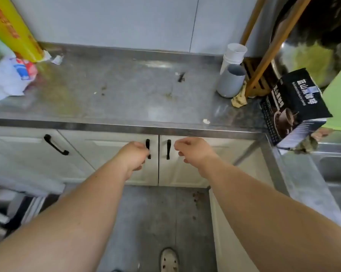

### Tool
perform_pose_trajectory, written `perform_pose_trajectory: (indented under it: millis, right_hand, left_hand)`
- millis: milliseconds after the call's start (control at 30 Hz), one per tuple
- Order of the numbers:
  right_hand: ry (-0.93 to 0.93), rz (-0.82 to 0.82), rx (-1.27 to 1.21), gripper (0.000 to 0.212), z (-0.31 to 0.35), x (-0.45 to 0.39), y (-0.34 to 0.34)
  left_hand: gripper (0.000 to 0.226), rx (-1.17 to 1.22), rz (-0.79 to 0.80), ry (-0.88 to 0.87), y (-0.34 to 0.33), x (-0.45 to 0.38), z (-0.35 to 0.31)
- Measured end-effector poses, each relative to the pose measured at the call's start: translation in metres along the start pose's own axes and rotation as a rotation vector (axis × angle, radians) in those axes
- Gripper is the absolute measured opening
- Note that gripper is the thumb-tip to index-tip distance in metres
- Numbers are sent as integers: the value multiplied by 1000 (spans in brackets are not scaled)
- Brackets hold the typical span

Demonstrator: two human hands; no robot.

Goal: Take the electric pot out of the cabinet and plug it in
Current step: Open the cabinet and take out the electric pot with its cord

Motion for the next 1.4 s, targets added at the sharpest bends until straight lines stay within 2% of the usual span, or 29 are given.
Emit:
perform_pose_trajectory:
  millis: [133,233,333,400,533,633,700,800,867,967,1100,1167,1233,1300,1400]
  right_hand:
    - [-19,33,16,15,-15,-19,-10]
    - [-22,26,29,17,-22,-28,-15]
    - [-30,16,30,10,-25,-32,-22]
    - [-42,17,34,15,-25,-31,-28]
    - [-32,56,31,46,-21,-28,-46]
    - [16,141,95,56,-16,-21,-64]
    - [32,225,181,51,-8,-11,-79]
    - [48,339,378,41,-3,0,-98]
    - [-26,425,418,37,-2,9,-108]
    - [-130,550,452,24,3,29,-132]
    - [-162,751,584,19,12,60,-171]
    - [-127,781,585,28,15,72,-187]
    - [-29,726,563,33,23,81,-199]
    - [-14,621,488,32,31,88,-207]
    - [-11,577,505,43,41,93,-211]
  left_hand:
    - [14,-22,-10,16,-21,-32,2]
    - [14,89,-73,59,-34,-51,7]
    - [16,165,-107,91,-40,-59,17]
    - [8,163,-125,88,-37,-59,25]
    - [71,76,-118,203,-15,-51,33]
    - [86,-8,-101,281,2,-35,39]
    - [83,-60,-64,312,16,-27,46]
    - [57,-104,-21,331,34,-15,61]
    - [45,-146,26,337,48,-7,71]
    - [38,-223,128,333,74,5,85]
    - [16,-355,127,342,115,14,94]
    - [11,-393,97,313,133,14,95]
    - [26,-490,8,221,147,12,98]
    - [43,-574,-147,150,162,12,108]
    - [46,-704,-289,85,191,8,132]
Point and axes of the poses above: each hand's wrist, its own x-axis away from the middle knuckle, its own y-axis out of the back of the hand, z = x × y, the point moved 2 cm from there along -x, towards the middle knuckle, and after that the axes turned 13 degrees about -z, right-handed, at the moved point
